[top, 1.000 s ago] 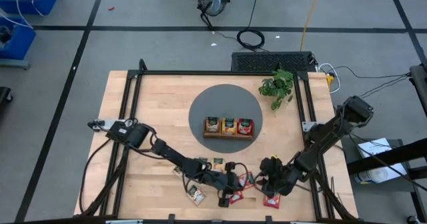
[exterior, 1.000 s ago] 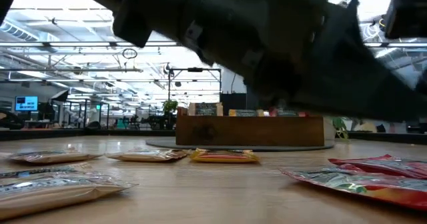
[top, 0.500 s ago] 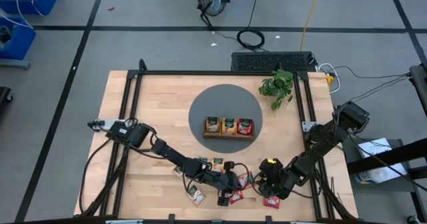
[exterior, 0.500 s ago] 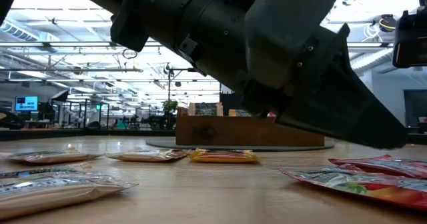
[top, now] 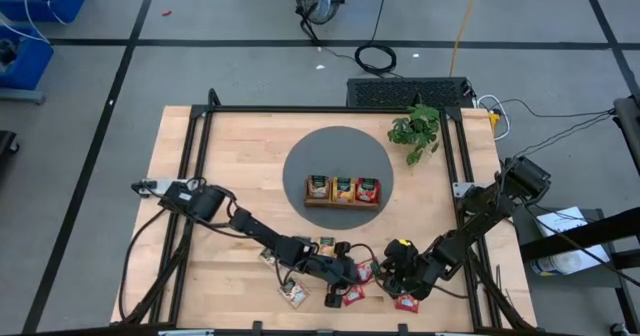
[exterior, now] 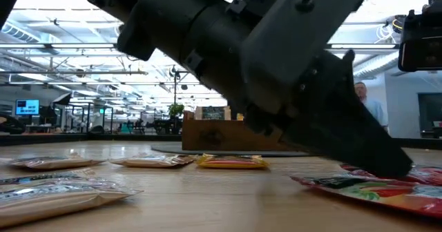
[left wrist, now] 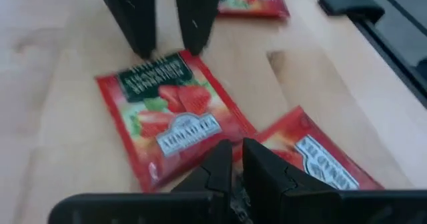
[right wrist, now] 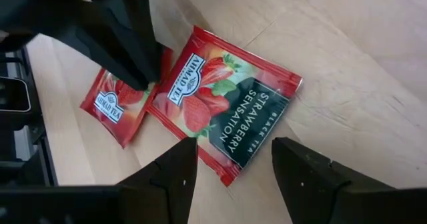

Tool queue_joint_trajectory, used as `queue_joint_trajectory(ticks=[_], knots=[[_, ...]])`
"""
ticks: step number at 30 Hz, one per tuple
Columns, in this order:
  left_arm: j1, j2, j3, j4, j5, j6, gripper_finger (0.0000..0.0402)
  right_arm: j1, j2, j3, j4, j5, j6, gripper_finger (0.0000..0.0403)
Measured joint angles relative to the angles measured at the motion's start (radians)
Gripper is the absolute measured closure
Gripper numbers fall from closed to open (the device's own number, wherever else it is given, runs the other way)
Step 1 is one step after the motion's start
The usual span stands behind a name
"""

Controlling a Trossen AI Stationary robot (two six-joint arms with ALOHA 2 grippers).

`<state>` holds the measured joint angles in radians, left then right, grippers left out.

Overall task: Pick & Place Tea
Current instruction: Put the red tea bag into the right slot of the wooden organizer

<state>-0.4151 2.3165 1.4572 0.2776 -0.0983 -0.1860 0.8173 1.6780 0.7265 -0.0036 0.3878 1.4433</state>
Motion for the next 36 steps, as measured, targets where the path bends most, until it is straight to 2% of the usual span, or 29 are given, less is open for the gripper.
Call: queue_joint_trajectory(ticks=[20, 24, 36], knots=[[0.031, 0.035, 0.009, 0.078, 0.024, -0.018, 0.0360, -0.006, 0.004, -0.002, 0.002, -0.001, -0.066, 0.0223], [0.038, 0.065, 0.025, 0.113, 0.062, -0.025, 0.0360, -0.008, 0.005, -0.004, 0.002, 0.007, -0.074, 0.0223], [0.041, 0.083, 0.057, 0.062, 0.068, -0.033, 0.0360, -0.010, 0.006, -0.039, 0.001, 0.051, -0.071, 0.0223]])
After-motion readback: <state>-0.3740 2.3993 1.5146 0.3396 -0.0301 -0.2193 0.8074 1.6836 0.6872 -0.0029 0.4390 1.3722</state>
